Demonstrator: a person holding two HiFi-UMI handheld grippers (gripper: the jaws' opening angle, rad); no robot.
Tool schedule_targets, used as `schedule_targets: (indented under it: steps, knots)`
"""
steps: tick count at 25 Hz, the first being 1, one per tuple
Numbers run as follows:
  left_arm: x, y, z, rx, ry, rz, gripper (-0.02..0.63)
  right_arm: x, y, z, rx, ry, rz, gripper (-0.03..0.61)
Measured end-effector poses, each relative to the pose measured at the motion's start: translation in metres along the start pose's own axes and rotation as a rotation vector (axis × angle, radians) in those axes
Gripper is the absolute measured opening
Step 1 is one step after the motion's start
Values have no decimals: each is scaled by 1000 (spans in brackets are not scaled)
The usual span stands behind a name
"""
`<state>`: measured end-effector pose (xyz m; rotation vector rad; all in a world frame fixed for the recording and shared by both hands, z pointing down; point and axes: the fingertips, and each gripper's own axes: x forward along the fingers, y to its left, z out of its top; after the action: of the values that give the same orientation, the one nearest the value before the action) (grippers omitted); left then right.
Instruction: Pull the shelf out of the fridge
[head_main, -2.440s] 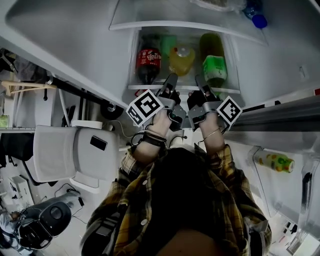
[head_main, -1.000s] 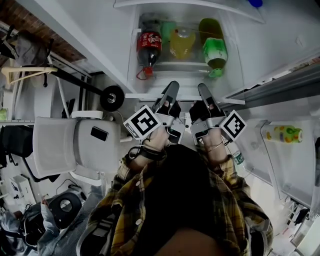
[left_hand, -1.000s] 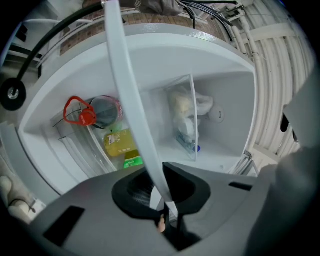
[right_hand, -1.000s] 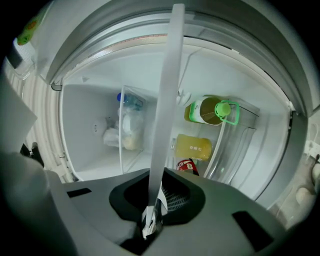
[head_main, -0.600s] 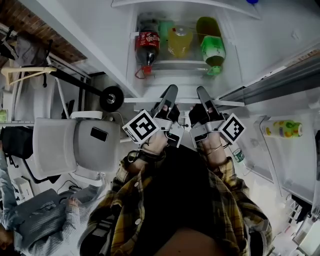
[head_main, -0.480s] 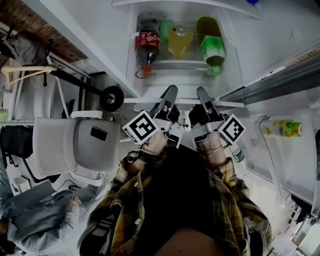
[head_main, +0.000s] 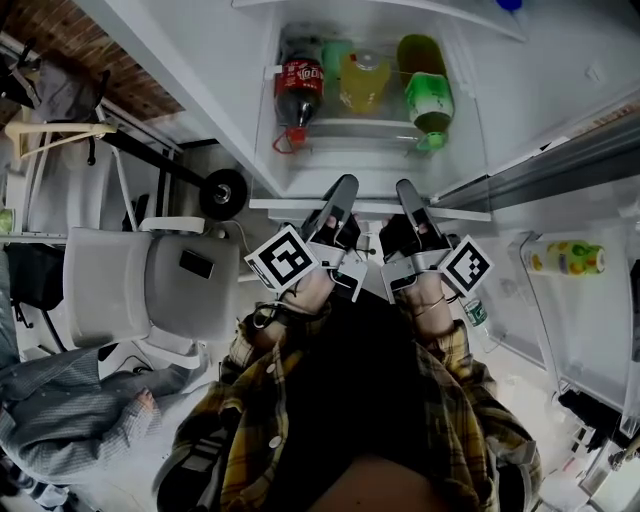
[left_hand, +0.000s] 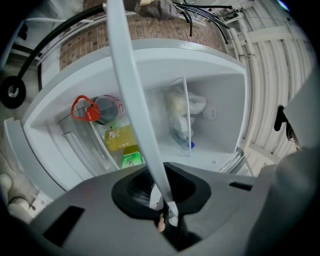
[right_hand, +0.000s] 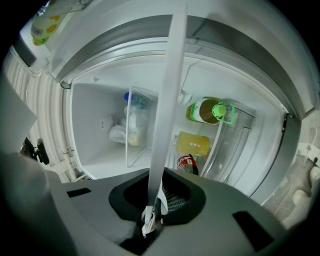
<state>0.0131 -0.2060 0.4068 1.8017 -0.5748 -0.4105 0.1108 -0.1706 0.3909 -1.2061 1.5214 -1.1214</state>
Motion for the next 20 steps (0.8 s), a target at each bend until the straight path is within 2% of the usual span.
schedule_targets:
  steps: [4, 10, 13, 20]
  knots:
    - [2, -11, 1, 13, -7, -57, 48, -2, 1, -1, 3, 3, 1, 38]
    - [-4, -6, -5, -17, -6, -25, 48, -7, 0, -3, 14, 4, 4, 38]
    - [-6, -9, -5, 4, -6, -45, 48, -10, 1, -4, 12, 5, 8, 38]
    - [-8, -9, -6, -46, -12, -29, 48, -9, 3, -5, 23, 8, 4, 38]
